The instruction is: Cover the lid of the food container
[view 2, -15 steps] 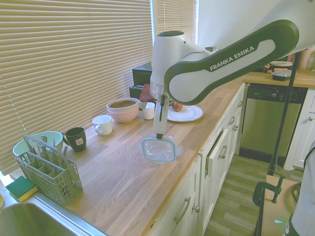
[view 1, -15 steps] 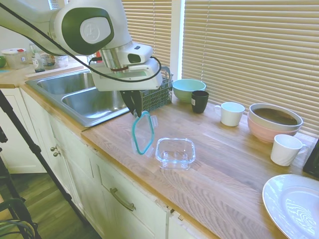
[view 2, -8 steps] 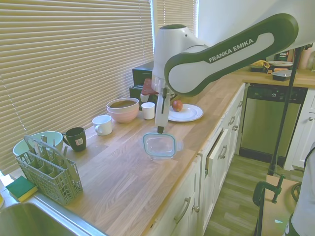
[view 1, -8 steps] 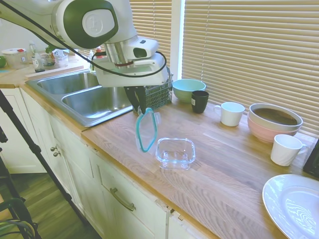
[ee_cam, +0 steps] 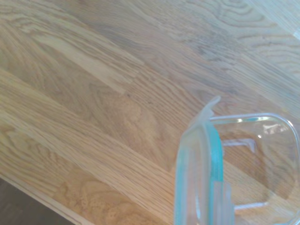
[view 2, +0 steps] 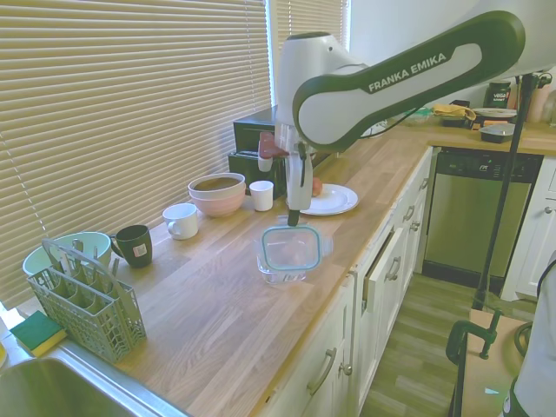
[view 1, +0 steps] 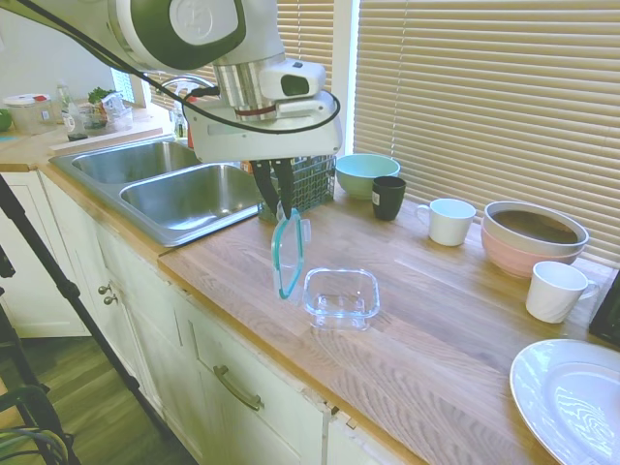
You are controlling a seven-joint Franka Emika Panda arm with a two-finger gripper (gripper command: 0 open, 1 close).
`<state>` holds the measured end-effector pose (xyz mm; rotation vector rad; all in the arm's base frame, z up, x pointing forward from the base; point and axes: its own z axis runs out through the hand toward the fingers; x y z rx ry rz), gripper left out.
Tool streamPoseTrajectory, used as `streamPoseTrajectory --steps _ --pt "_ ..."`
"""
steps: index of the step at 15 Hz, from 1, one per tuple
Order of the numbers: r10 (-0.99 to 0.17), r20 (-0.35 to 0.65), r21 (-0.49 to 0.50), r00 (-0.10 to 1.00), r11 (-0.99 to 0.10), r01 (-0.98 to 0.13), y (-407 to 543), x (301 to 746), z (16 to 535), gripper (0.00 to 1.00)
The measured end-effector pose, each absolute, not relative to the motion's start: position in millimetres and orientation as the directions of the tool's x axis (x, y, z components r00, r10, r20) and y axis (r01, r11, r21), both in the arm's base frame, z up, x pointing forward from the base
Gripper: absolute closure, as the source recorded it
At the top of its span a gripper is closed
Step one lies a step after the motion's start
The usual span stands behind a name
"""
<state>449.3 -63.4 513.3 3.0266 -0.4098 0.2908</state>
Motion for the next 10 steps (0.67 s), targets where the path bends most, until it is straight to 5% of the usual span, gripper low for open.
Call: streamPoseTrajectory --steps 10 --pt "-0.240 0.165 0.046 0.957 -0.967 -0.250 -96.1 458.9 516.4 1.00"
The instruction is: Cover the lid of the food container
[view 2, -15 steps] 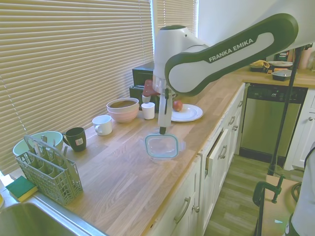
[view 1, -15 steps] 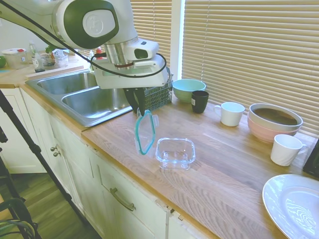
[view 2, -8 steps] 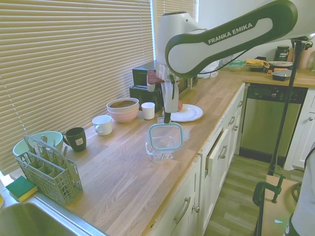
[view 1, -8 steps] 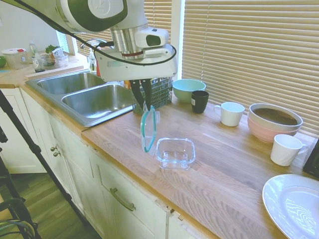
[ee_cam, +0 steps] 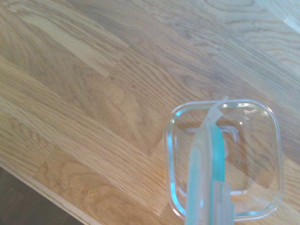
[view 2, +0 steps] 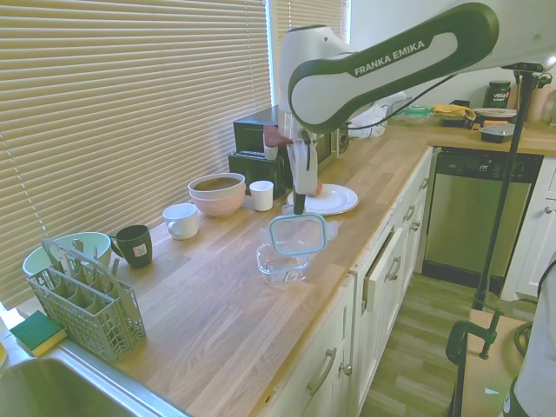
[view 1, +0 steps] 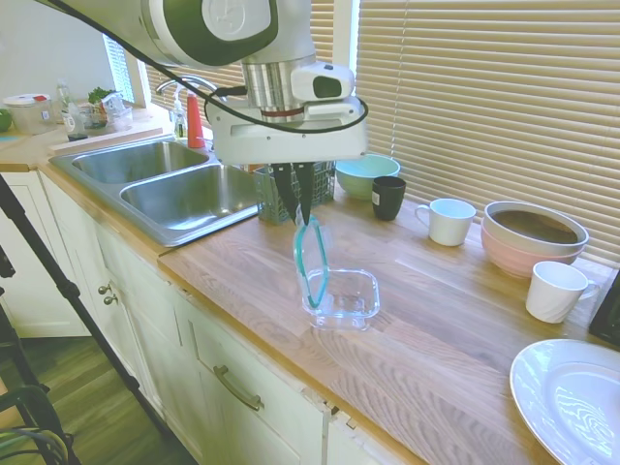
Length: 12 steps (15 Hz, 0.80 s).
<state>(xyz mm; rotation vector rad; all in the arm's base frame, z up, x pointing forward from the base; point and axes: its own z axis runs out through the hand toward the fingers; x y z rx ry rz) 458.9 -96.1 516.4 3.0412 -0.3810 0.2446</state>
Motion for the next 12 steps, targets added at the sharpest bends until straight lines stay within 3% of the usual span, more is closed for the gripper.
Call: streamPoseTrajectory --steps 12 --pt "-0.201 0.190 0.043 0.961 -0.976 -0.213 -84.0 422.1 539.5 1.00"
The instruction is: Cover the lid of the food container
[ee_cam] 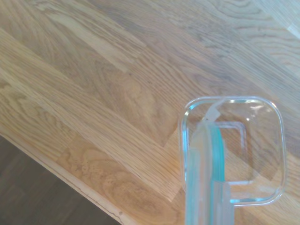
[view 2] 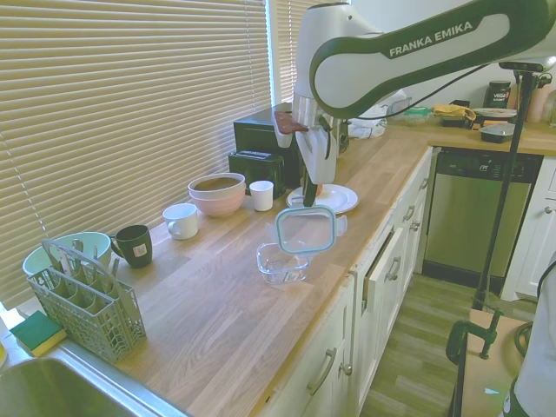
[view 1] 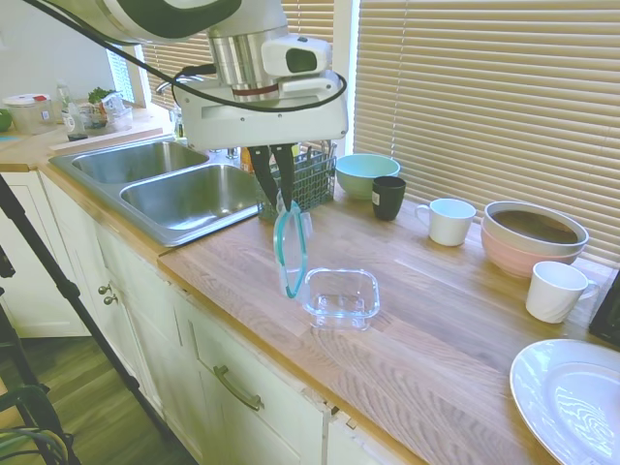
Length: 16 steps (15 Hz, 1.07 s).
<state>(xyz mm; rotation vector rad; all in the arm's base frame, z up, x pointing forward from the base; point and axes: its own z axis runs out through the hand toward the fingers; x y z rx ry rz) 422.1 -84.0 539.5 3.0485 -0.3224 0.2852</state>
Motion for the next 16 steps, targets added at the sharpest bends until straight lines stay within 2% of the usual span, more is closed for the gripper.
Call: streamPoseTrajectory --steps 9,16 --pt "-0.160 0.179 0.052 0.971 -0.984 -0.172 -29.0 417.9 535.7 1.00" --pt "-0.185 0.156 0.030 0.970 -0.981 -0.191 -12.1 427.2 518.4 1.00"
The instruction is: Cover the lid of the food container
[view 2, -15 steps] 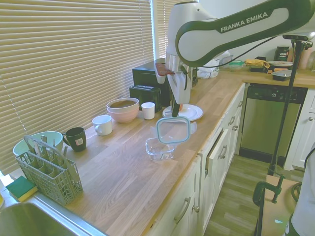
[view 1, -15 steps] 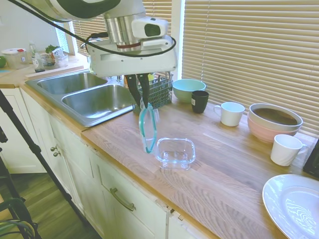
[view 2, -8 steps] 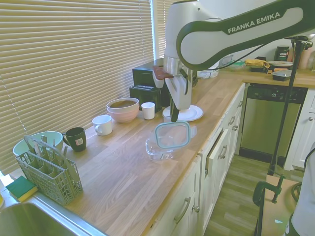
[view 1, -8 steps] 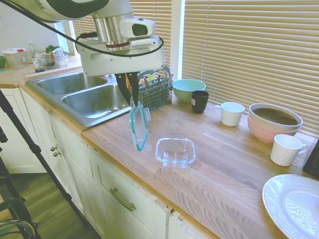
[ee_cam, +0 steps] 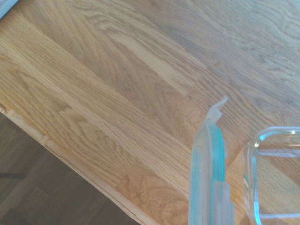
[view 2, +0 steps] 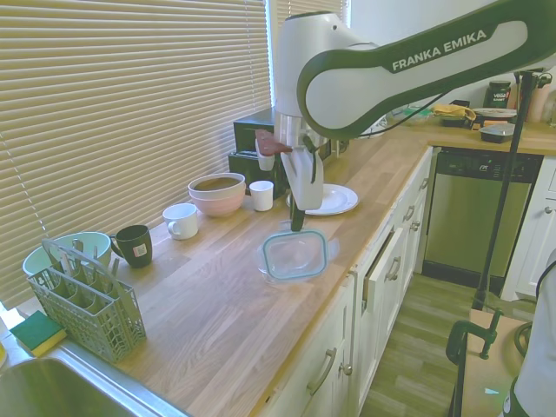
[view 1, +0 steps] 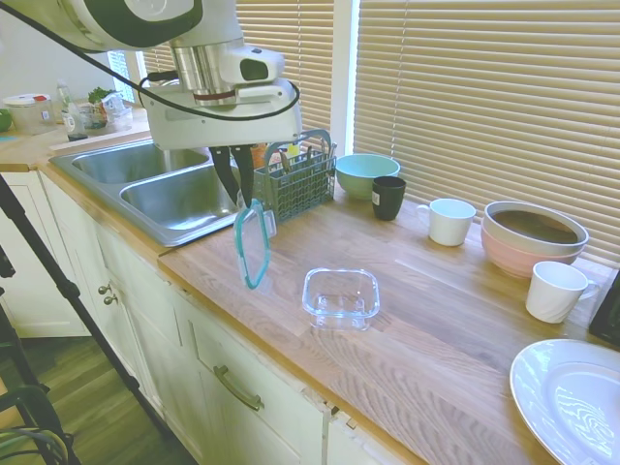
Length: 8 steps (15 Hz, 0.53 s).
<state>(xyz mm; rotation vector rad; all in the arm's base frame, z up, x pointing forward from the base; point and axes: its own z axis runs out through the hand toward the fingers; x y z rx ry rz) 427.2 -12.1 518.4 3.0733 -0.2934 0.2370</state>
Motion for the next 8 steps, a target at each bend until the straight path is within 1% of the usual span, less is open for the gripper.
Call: streamPoseTrajectory --steps 8 --pt "-0.224 0.150 0.014 0.963 -0.973 -0.229 -28.8 427.4 514.8 1.00"
